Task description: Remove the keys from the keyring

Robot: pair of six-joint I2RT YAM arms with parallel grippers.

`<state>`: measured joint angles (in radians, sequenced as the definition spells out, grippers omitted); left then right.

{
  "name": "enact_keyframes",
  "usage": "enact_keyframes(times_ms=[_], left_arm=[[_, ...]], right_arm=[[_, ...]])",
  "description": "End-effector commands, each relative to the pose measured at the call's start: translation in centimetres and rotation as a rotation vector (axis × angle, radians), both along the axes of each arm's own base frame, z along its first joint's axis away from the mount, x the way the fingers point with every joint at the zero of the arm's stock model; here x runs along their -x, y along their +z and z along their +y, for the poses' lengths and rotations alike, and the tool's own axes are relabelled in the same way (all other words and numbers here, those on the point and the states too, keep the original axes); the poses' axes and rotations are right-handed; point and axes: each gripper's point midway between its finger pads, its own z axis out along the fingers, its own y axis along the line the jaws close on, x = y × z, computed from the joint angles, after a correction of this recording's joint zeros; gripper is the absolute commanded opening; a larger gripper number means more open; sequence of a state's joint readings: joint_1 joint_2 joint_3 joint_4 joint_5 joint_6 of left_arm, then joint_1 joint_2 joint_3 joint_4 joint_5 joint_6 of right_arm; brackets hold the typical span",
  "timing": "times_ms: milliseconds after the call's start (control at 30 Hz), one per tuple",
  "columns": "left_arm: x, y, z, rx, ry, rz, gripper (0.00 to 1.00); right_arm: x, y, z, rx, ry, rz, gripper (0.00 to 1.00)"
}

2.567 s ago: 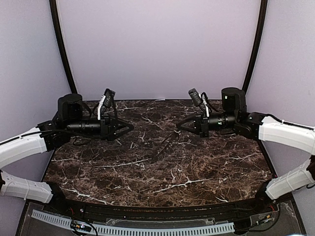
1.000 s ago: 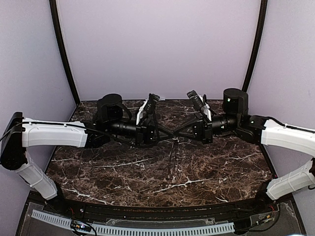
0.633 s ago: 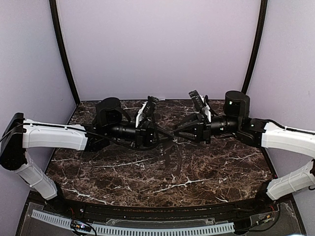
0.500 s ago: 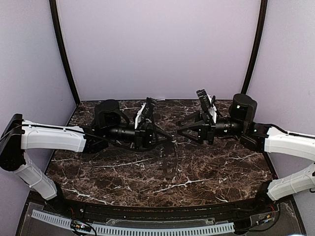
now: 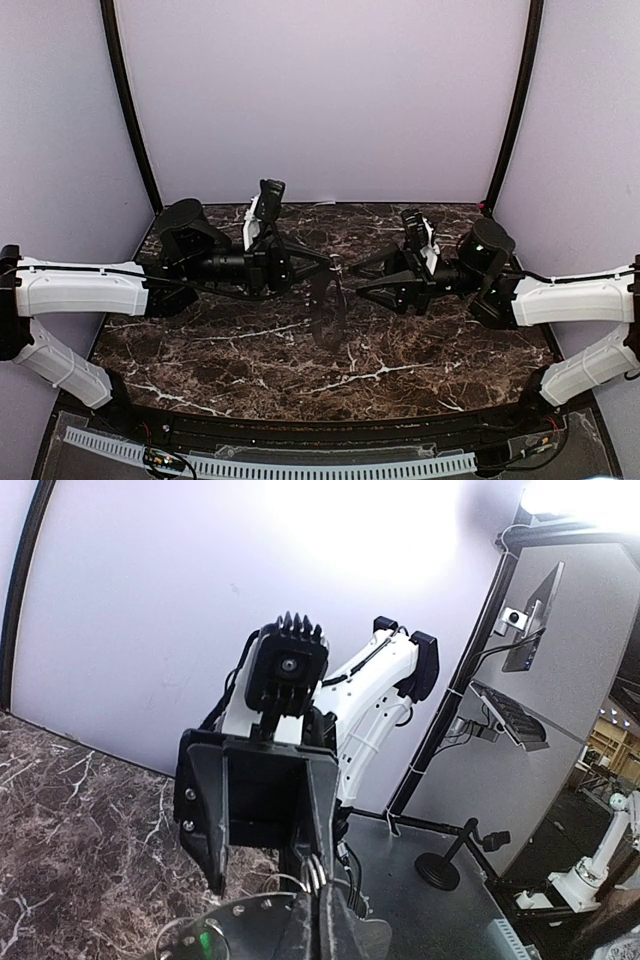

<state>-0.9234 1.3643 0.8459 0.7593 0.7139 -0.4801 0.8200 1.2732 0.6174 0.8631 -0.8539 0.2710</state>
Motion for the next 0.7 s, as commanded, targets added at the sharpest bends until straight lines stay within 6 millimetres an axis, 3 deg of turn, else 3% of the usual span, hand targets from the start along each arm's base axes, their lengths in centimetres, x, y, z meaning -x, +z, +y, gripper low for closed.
enact_keyframes(times_ms=[0, 300, 667], left_arm=[[1.2, 2.5, 1.0, 0.075, -0.025, -0.031, 0.0], [2.1, 3.1, 0.9, 0.089, -0.093, -0.034, 0.0], [2.7, 3.2, 0.8, 0.09, -0.14, -0.044, 0.0]], right_arm=[[1.6, 3.1, 0.4, -0.092, 0.054, -0.101, 0.46], [1.7, 3.6, 1.4, -0.087, 0.034, -0.108, 0.41], [1.3, 3.5, 2.5, -0.069, 0.023, -0.083, 0.18]])
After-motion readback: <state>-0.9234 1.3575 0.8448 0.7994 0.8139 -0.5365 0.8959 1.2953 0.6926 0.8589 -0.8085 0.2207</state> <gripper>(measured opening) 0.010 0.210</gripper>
